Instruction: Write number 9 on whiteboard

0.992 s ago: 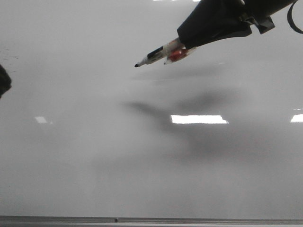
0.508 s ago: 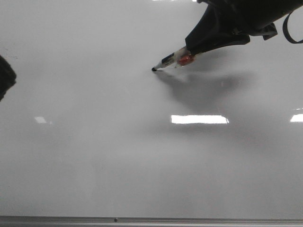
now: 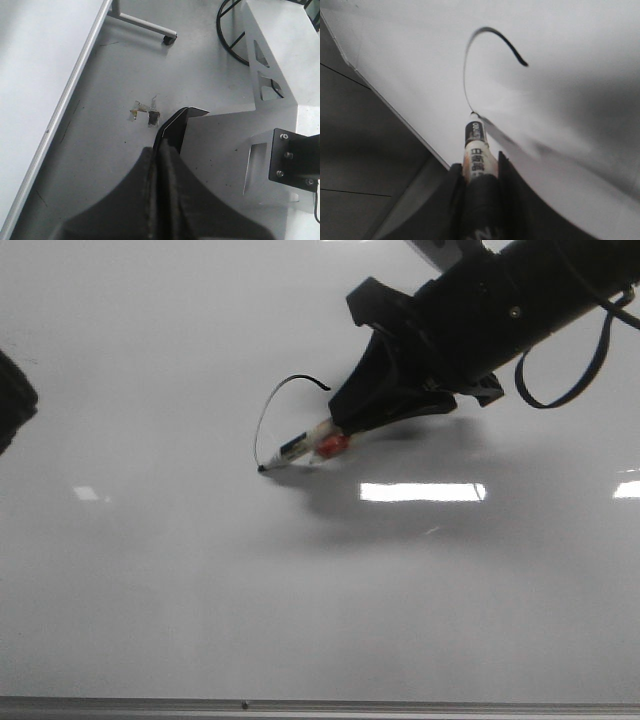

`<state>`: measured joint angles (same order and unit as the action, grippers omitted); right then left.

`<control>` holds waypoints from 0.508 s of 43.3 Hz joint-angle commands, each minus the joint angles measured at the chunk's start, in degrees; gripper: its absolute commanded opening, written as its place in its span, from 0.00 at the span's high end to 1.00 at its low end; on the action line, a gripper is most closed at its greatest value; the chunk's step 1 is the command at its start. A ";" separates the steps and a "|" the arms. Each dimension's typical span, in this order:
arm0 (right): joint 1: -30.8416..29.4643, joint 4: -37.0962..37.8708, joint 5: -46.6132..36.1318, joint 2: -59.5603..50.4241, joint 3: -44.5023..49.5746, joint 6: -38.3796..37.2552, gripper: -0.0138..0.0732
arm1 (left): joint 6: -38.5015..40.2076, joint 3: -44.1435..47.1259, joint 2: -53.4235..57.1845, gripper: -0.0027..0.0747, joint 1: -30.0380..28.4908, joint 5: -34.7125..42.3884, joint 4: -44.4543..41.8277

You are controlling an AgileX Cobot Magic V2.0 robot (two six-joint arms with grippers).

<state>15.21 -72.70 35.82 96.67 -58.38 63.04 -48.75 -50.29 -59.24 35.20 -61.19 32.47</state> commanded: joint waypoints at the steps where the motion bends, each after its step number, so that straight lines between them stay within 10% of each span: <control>1: -3.32 -1.15 -3.83 -5.04 0.29 0.20 0.91 | 0.50 -1.45 0.96 0.99 0.22 2.17 2.81; 22: -6.39 -0.14 -2.55 -8.98 -2.67 0.20 0.91 | 0.50 -1.45 0.96 0.99 0.22 4.65 2.93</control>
<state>9.53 -71.70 35.72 89.52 -60.17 63.04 -48.75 -50.29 -59.24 35.20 -58.50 32.47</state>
